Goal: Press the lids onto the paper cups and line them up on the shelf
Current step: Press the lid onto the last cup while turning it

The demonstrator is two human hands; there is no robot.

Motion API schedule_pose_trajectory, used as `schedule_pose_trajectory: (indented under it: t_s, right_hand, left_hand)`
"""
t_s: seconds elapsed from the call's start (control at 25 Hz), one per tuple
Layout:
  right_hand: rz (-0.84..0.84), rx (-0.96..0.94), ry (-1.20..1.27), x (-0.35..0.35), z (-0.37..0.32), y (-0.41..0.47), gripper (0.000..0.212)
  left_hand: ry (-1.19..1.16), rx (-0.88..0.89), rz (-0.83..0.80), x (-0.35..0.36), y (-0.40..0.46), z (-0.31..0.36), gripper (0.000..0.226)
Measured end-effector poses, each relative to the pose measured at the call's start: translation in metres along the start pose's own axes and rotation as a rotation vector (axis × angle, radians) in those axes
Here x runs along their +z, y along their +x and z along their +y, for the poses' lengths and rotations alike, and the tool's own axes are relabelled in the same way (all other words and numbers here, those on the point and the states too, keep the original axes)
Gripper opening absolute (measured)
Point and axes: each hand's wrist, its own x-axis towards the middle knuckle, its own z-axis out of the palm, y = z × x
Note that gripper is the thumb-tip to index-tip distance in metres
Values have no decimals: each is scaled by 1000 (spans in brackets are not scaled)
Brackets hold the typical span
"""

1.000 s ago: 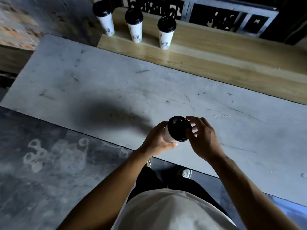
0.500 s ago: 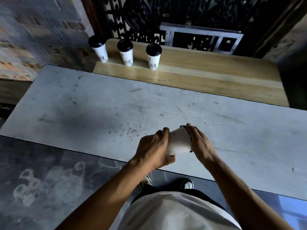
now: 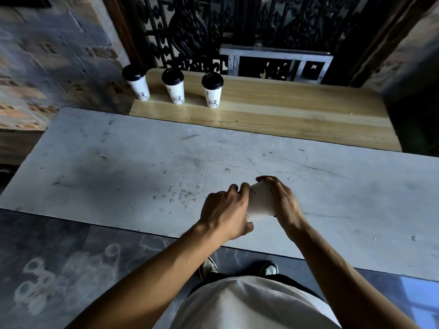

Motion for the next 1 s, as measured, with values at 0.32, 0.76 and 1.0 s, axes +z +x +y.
schedule_pose_trajectory:
  t_s: [0.32, 0.76, 1.0]
  right_hand:
    - [-82, 112, 530, -8, 10, 12, 55]
    - [-189, -7, 484, 6, 14, 6, 38]
    - [-220, 59, 527, 9, 16, -4, 41]
  left_hand:
    - [-814, -332, -119, 10, -1, -6, 71]
    - [-1664, -592, -188, 3, -5, 7, 60]
    - [-1684, -653, -168, 4, -6, 13, 56]
